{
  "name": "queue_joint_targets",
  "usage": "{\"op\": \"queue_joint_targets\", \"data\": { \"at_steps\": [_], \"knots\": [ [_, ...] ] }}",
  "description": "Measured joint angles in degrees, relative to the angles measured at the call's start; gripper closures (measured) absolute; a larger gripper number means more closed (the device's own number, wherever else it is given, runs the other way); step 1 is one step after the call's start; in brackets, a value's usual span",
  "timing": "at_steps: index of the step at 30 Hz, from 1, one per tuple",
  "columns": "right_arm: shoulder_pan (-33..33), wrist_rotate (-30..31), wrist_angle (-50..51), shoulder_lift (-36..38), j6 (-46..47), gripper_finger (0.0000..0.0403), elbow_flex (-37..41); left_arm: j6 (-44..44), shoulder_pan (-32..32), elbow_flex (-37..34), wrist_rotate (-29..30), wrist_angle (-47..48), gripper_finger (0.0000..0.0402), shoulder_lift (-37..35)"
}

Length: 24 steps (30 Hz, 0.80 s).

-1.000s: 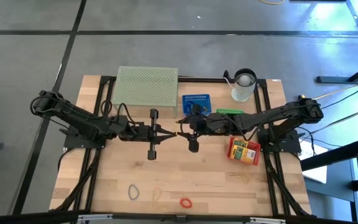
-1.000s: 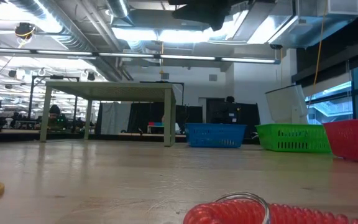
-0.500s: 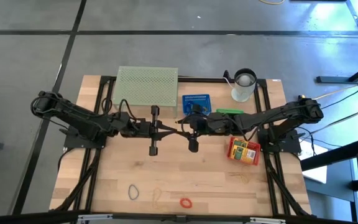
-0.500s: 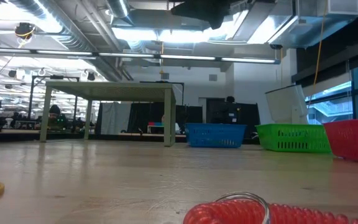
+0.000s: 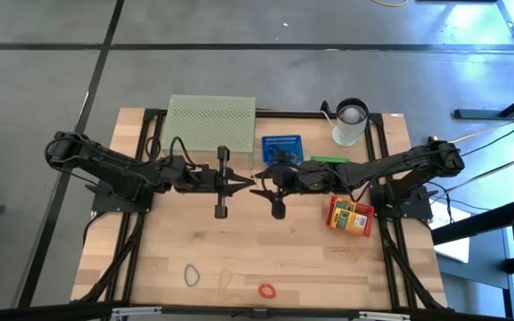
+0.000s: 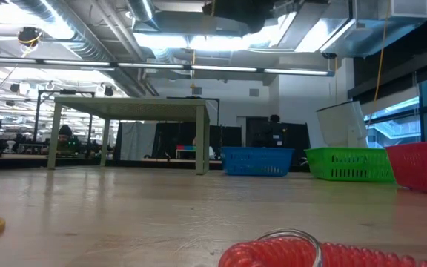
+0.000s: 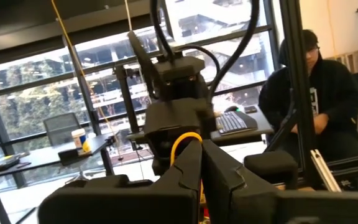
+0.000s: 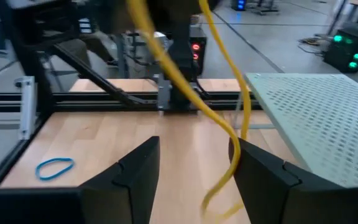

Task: Pick & Place Office Desk Supplies
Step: Put the yellow rubber band into the green bin

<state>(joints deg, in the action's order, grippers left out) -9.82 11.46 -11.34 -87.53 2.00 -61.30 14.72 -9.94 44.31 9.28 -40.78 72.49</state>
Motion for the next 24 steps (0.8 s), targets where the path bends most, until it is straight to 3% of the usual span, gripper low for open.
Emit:
{"op": "queue_joint_targets", "data": {
  "at_steps": [7, 15, 24],
  "knots": [
    [-0.01, -1.63, -0.48, 0.00, 0.34, 0.0258, 0.00, -0.02, 0.42, 0.00, -0.01, -0.19, 0.0400, 0.00],
    [0.00, -1.59, -0.45, 0.00, 0.38, 0.0392, 0.00, -0.02, 0.42, 0.00, -0.01, -0.16, 0.0400, 0.02],
    [-0.02, -2.07, -0.35, 0.00, 2.40, 0.0399, 0.00, -7.59, 0.40, 0.00, 1.86, 1.86, 0.0387, 0.04]
  ]
}}
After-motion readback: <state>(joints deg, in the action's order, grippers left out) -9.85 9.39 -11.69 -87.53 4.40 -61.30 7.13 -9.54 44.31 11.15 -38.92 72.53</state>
